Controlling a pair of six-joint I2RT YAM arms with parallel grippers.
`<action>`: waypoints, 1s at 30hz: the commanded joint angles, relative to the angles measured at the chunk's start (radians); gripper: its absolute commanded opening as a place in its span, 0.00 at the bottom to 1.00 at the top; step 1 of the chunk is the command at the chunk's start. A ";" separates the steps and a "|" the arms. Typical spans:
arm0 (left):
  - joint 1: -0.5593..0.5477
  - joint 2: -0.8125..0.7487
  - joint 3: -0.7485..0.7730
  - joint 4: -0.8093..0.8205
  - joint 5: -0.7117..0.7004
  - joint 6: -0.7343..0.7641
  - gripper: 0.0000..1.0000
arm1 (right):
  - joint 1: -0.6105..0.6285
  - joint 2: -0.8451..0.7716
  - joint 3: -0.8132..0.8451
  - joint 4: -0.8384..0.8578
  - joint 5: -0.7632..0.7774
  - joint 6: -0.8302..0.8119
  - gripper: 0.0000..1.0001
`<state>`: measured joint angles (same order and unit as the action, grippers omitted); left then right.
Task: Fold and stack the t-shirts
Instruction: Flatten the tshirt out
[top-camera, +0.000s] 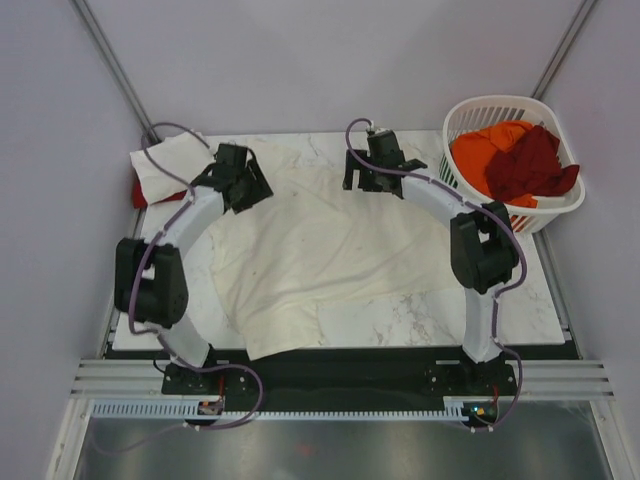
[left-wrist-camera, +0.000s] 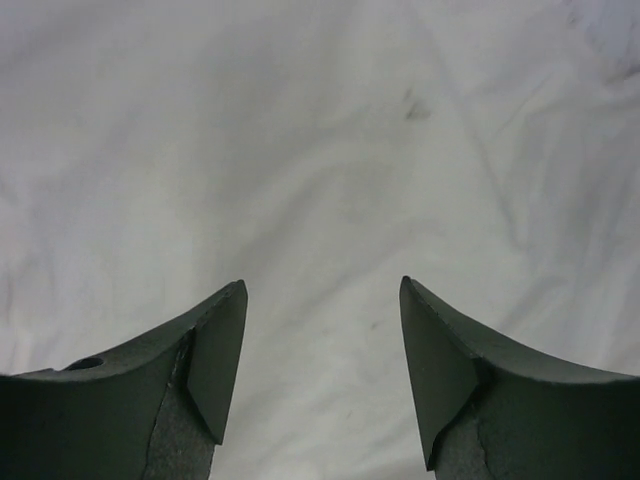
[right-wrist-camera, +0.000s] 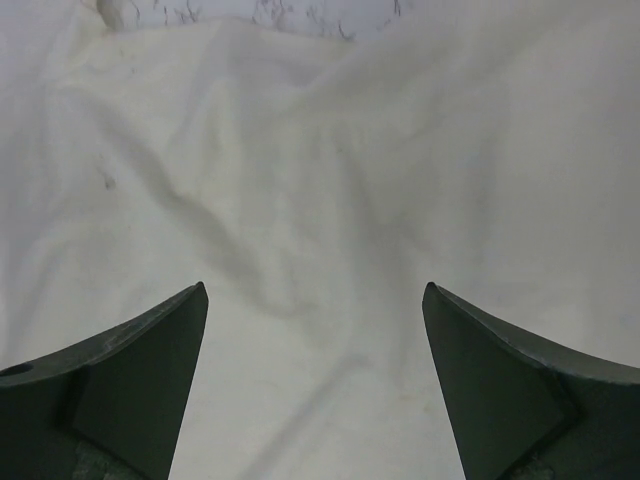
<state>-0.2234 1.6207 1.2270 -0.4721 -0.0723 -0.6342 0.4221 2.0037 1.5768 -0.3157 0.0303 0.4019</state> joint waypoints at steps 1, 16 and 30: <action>0.018 0.219 0.266 0.116 0.052 0.068 0.69 | -0.025 0.127 0.198 -0.035 -0.027 -0.011 0.97; 0.120 0.872 0.935 0.029 0.284 0.076 0.71 | -0.180 0.572 0.644 -0.097 -0.130 0.067 0.97; 0.176 1.205 1.394 0.191 0.319 -0.005 0.78 | -0.266 0.758 0.891 -0.109 0.078 0.147 0.98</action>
<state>-0.0563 2.7792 2.5637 -0.3725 0.2184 -0.6106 0.1608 2.7094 2.4477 -0.3534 -0.0296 0.5301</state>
